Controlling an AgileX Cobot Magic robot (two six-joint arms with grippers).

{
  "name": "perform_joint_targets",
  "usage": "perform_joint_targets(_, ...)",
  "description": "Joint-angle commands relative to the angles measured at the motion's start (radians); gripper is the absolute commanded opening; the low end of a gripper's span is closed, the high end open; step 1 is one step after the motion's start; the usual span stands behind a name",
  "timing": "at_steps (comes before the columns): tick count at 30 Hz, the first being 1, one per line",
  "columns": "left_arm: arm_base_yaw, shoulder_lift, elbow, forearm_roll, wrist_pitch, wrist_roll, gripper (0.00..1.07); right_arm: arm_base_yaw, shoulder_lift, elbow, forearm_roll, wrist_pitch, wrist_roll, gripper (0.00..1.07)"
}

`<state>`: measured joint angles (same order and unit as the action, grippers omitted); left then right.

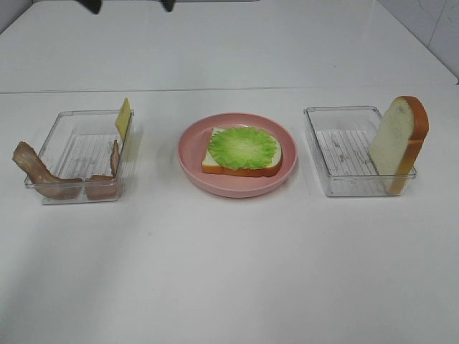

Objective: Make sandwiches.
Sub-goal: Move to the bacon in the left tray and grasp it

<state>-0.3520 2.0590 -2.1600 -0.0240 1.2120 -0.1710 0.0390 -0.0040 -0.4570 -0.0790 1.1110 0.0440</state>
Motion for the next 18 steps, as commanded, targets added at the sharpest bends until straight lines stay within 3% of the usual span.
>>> perform_joint_targets(1,0.052,-0.079,0.127,0.016,0.101,-0.018,1.02,-0.002,-0.021,0.003,0.002,-0.007,0.005,0.8)
perform_joint_targets(3,0.08,-0.107,0.173,0.011,0.101,-0.018,1.02,-0.002,-0.021,0.003,0.002,-0.007,0.005,0.8)
perform_joint_targets(5,0.177,-0.176,0.302,-0.005,0.101,-0.011,1.02,-0.002,-0.021,0.003,0.002,-0.007,0.005,0.8)
perform_joint_targets(6,0.177,-0.176,0.302,-0.005,0.101,-0.011,1.02,-0.002,-0.021,0.003,0.002,-0.007,0.005,0.8)
perform_joint_targets(10,0.266,-0.209,0.445,-0.005,0.101,-0.007,1.02,-0.002,-0.021,0.003,0.002,-0.007,0.005,0.8)
perform_joint_targets(13,0.294,-0.207,0.512,-0.005,0.101,0.02,1.02,-0.002,-0.021,0.003,0.002,-0.007,0.005,0.8)
perform_joint_targets(18,0.301,-0.164,0.537,0.002,0.101,0.031,1.02,-0.002,-0.021,0.003,0.002,-0.007,0.005,0.8)
